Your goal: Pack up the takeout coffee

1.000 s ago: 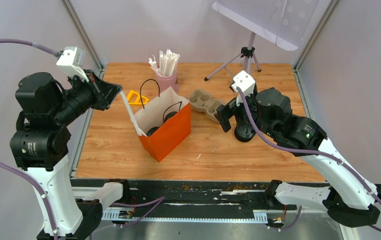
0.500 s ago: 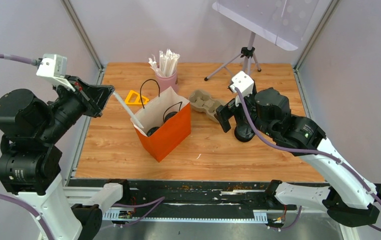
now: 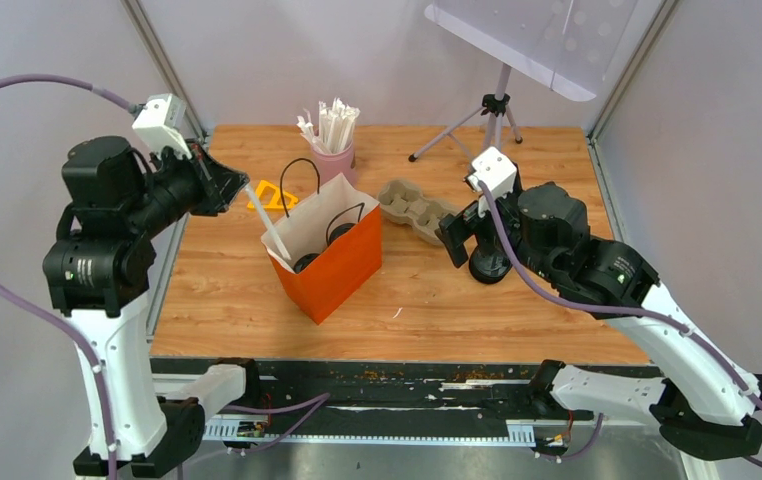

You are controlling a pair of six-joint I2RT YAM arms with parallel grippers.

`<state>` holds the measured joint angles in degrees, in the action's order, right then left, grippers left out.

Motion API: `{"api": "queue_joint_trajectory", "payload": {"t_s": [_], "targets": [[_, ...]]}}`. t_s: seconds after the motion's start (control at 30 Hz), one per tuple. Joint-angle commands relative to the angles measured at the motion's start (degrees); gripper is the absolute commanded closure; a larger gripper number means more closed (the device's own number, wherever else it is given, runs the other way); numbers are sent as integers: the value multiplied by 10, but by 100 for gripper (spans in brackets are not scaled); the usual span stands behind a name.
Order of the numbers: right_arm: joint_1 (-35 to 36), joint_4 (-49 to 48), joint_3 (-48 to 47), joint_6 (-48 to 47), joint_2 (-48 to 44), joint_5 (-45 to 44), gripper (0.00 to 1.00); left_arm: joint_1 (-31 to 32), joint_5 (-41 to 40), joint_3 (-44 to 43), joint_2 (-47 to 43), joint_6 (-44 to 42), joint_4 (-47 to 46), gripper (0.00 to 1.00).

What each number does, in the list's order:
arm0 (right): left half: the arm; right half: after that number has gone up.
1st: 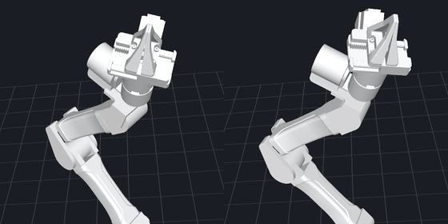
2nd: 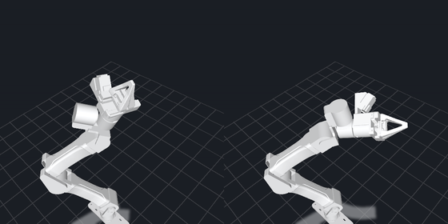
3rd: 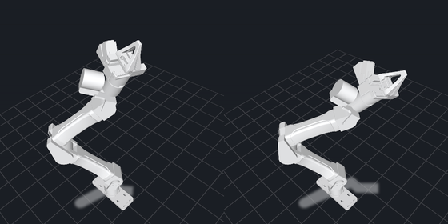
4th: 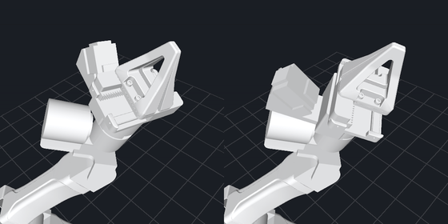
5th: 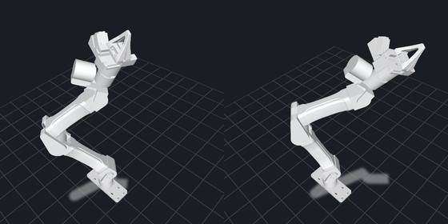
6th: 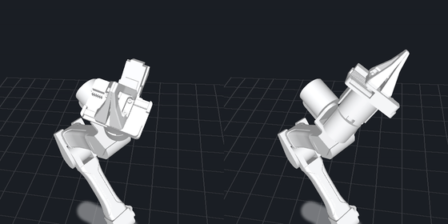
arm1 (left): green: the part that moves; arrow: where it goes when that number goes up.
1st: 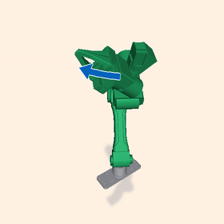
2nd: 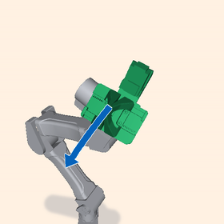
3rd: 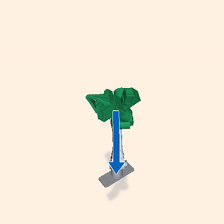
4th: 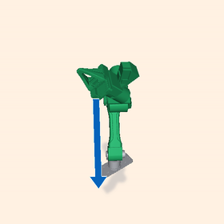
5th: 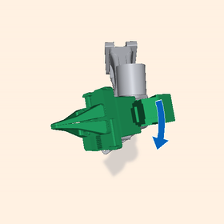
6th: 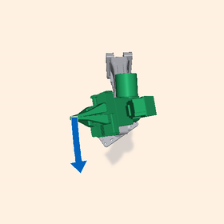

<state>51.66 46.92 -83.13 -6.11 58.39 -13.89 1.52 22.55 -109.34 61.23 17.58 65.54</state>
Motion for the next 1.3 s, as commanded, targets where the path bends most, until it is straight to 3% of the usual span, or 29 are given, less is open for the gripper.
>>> {"api": "queue_joint_trajectory", "payload": {"t_s": [0.0, 0.13, 0.27, 0.47, 0.6, 0.77, 0.8, 0.9, 1.13, 1.27], "targets": [[-1, -17, 12, -11, -26, -25, 0, 1, 0, 17, 23, -25, -12, 100], [-1, -24, 30, -16, -37, -30, 0, 5, -11, 64, 38, -15, -21, 100], [-2, -30, 34, -20, -43, -35, 0, 68, -72, 59, 65, -9, -22, 99], [-2, -26, 32, -36, -43, -44, 0, 127, -79, 66, 92, 28, -85, 86], [-2, -18, 24, -36, -43, -45, 0, 149, -81, 73, 107, 38, -122, 58], [-1, -18, 14, -36, -35, -41, 0, 150, -119, 17, 122, 19, -136, 27], [-1, -16, 10, -36, -32, -41, 0, 150, -136, 4, 124, 10, -132, 13], [-2, -13, 0, -32, -24, -40, 0, 150, -201, -21, 131, -11, -121, 1], [-1, -7, 2, -18, -22, -25, 0, 139, -332, -54, 187, -55, -99, 0], [-1, -1, 0, -12, -19, -21, 0, 69, -260, -15, 222, -20, -149, 0]]}}
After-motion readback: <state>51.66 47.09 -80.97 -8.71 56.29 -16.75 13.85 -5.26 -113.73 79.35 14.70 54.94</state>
